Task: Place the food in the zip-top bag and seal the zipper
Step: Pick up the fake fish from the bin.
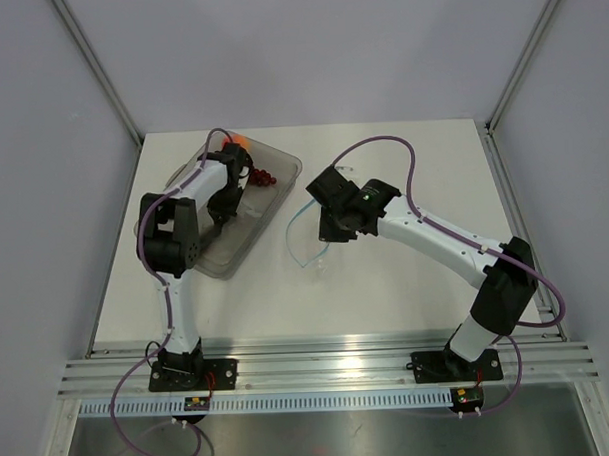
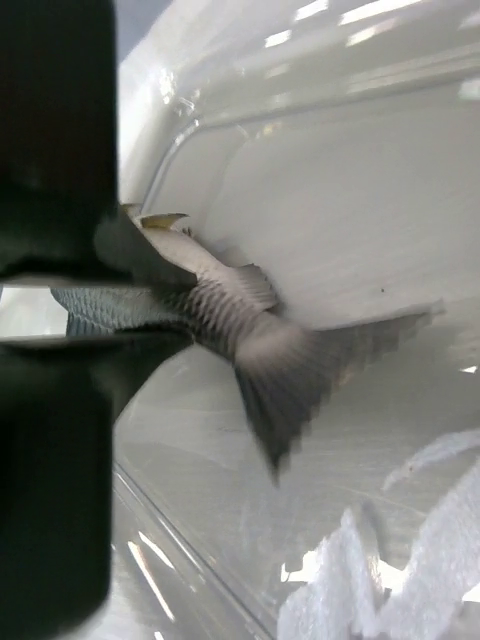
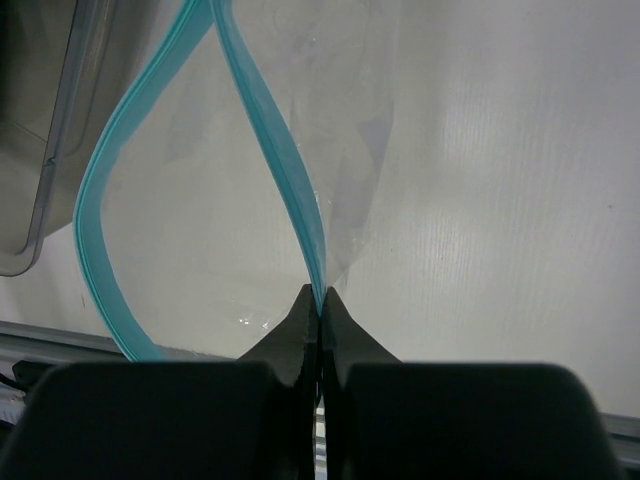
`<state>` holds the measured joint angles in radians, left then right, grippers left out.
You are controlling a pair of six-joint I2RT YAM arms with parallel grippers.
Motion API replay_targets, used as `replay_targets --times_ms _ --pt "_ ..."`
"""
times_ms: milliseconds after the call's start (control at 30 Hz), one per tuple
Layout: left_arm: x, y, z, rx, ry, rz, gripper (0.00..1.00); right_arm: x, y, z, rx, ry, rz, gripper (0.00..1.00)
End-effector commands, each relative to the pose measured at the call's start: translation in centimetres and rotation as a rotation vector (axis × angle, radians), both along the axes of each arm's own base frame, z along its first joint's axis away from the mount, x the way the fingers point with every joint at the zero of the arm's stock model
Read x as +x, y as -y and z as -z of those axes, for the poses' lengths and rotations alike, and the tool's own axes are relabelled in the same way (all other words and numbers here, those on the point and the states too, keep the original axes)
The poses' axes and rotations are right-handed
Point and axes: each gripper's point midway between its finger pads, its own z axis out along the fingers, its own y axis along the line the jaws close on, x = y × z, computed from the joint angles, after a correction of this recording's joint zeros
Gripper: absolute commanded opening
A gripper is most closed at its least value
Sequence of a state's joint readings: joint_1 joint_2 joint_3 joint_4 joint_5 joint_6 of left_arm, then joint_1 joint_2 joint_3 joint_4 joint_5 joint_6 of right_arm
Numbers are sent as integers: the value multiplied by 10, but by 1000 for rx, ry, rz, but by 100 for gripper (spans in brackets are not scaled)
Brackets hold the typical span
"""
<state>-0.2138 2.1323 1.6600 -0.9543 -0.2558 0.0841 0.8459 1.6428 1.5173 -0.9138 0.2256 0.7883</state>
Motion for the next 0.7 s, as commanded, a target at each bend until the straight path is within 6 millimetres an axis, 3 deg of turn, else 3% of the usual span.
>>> replay_targets --times_ms 0,200,400,433,500,533,633,667 --pt "5 6 -36 -11 101 -16 1 4 3 -25 39 61 38 0" --pt "9 21 -96 -65 258 -9 0 4 1 -25 50 65 39 0" --pt "6 29 -139 -150 395 -19 0 4 1 -26 61 75 39 0" --pt "4 29 -159 -168 447 -16 0 4 0 -26 62 77 40 0" --pt "3 33 -178 -217 516 -37 0 5 -2 -28 69 80 35 0" --pt "-2 33 -203 -245 583 -37 0 6 -2 -29 70 83 36 0" --pt "-7 42 -239 -341 700 -27 0 7 -8 -32 82 89 22 0" --pt "-16 56 -265 -438 757 25 0 9 -8 -31 81 89 24 0"
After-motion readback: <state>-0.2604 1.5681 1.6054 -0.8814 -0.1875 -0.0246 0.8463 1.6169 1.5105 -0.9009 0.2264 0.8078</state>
